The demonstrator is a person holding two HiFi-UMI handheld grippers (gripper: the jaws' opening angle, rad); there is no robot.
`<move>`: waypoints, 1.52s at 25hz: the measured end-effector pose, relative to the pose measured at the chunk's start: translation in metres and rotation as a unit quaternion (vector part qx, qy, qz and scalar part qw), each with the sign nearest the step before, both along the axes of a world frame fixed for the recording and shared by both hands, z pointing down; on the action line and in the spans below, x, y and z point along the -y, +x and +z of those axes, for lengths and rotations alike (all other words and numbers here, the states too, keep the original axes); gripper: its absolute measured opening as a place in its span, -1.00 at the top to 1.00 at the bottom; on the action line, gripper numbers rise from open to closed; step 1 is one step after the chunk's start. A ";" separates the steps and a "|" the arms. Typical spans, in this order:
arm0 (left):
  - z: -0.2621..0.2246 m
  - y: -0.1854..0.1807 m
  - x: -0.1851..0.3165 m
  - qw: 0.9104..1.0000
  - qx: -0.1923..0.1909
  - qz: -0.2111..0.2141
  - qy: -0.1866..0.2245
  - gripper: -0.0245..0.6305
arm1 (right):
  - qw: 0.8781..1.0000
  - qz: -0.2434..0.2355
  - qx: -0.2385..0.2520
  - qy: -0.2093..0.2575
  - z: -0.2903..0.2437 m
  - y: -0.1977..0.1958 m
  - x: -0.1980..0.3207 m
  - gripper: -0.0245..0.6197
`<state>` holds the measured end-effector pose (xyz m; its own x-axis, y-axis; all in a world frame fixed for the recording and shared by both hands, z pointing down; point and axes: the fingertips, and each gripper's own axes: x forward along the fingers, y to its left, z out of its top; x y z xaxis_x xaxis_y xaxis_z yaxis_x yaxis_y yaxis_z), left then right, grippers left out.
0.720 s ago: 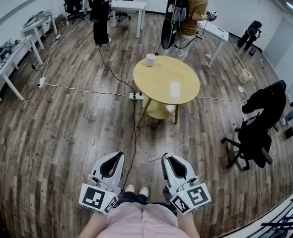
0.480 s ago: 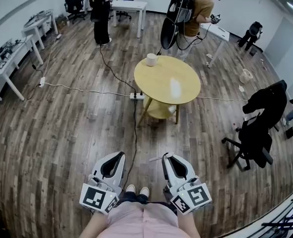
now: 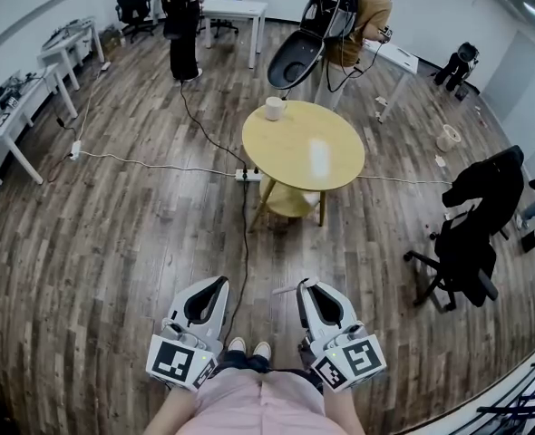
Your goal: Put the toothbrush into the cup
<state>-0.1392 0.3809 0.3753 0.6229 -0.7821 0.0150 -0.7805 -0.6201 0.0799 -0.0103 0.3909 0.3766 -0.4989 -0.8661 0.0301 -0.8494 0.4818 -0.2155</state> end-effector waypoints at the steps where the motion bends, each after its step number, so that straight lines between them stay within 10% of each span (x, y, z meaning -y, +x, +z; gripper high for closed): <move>1: 0.000 0.002 0.001 1.000 -0.001 0.001 0.000 0.93 | 1.000 0.000 0.000 0.000 0.001 0.001 0.000 0.84; 23: 0.011 0.041 0.023 1.000 -0.001 -0.004 -0.005 0.93 | 1.000 -0.009 0.023 0.001 0.007 0.049 0.024 0.83; 38: -0.010 0.033 0.127 1.000 -0.002 0.018 0.015 0.93 | 0.999 0.000 0.033 0.017 -0.011 0.036 0.125 0.83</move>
<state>-0.1059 0.2539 0.3655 0.6501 -0.7598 -0.0101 -0.7579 -0.6493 0.0634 0.0255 0.2655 0.3660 -0.4993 -0.8658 -0.0323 -0.8337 0.4903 -0.2539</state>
